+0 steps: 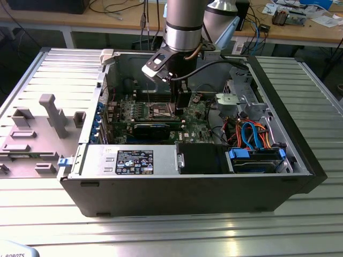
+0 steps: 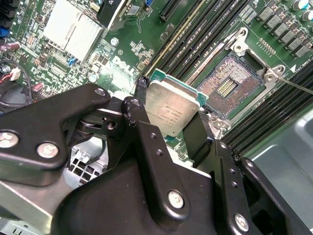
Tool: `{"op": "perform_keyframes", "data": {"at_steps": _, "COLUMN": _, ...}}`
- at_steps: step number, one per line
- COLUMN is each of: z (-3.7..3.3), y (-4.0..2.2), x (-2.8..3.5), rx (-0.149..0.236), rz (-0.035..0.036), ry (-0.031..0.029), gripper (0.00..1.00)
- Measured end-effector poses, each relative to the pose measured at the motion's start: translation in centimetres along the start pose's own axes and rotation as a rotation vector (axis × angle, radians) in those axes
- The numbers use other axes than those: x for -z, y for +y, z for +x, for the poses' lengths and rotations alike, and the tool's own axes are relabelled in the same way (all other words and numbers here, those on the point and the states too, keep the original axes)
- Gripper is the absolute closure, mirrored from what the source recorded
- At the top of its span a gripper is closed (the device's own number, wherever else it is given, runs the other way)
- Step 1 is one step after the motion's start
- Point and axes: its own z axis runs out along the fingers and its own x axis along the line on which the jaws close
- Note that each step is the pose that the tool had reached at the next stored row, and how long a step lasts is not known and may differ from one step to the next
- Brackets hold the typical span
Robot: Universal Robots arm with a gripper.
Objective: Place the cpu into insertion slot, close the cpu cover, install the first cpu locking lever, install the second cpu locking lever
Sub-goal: 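Place the cpu into insertion slot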
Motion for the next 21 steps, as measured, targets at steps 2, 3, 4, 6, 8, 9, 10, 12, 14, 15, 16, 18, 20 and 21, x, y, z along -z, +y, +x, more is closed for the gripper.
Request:
{"op": "perform_keyframes", "data": {"at_steps": 2, "z": 0.0, "y": 0.0, "x": 0.0, "rx": -0.003, "rz": 0.0004, "ry": -0.0007, "gripper": 0.46}}
{"op": "perform_keyframes", "data": {"at_steps": 3, "z": 0.0, "y": 0.0, "x": -0.01, "rx": -0.005, "rz": 0.0006, "ry": -0.001, "gripper": 0.46}}
{"op": "perform_keyframes", "data": {"at_steps": 4, "z": 0.0, "y": 0.0, "x": -0.01, "rx": -0.008, "rz": 0.0009, "ry": -0.0015, "gripper": 0.46}}
{"op": "perform_keyframes", "data": {"at_steps": 6, "z": 0.0, "y": 0.0, "x": -0.01, "rx": -0.01, "rz": 0.0011, "ry": -0.0019, "gripper": 0.46}}
{"op": "perform_keyframes", "data": {"at_steps": 8, "z": 0.0, "y": 0.0, "x": -0.02, "rx": -0.015, "rz": 0.0017, "ry": -0.0028, "gripper": 0.46}}
{"op": "perform_keyframes", "data": {"at_steps": 9, "z": 0.0, "y": 0.0, "x": -0.02, "rx": -0.017, "rz": 0.002, "ry": -0.0031, "gripper": 0.46}}
{"op": "perform_keyframes", "data": {"at_steps": 10, "z": 0.0, "y": 0.0, "x": -0.02, "rx": -0.018, "rz": 0.0021, "ry": -0.0034, "gripper": 0.46}}
{"op": "perform_keyframes", "data": {"at_steps": 12, "z": 0.0, "y": 0.0, "x": -0.03, "rx": -0.022, "rz": 0.0024, "ry": -0.0039, "gripper": 0.46}}
{"op": "perform_keyframes", "data": {"at_steps": 14, "z": 0.0, "y": 0.0, "x": -0.03, "rx": -0.024, "rz": 0.0029, "ry": -0.0044, "gripper": 0.46}}
{"op": "perform_keyframes", "data": {"at_steps": 15, "z": 0.0, "y": 0.0, "x": -0.04, "rx": -0.026, "rz": 0.0029, "ry": -0.0046, "gripper": 0.46}}
{"op": "perform_keyframes", "data": {"at_steps": 16, "z": 0.0, "y": 0.0, "x": -0.04, "rx": -0.027, "rz": 0.0031, "ry": -0.0049, "gripper": 0.46}}
{"op": "perform_keyframes", "data": {"at_steps": 18, "z": 0.0, "y": 0.0, "x": -0.05, "rx": -0.031, "rz": 0.0035, "ry": -0.0055, "gripper": 0.46}}
{"op": "perform_keyframes", "data": {"at_steps": 20, "z": 0.0, "y": 0.0, "x": -0.05, "rx": -0.033, "rz": 0.0039, "ry": -0.0059, "gripper": 0.46}}
{"op": "perform_keyframes", "data": {"at_steps": 21, "z": 0.0, "y": 0.0, "x": -0.05, "rx": -0.035, "rz": 0.0041, "ry": -0.0061, "gripper": 0.46}}
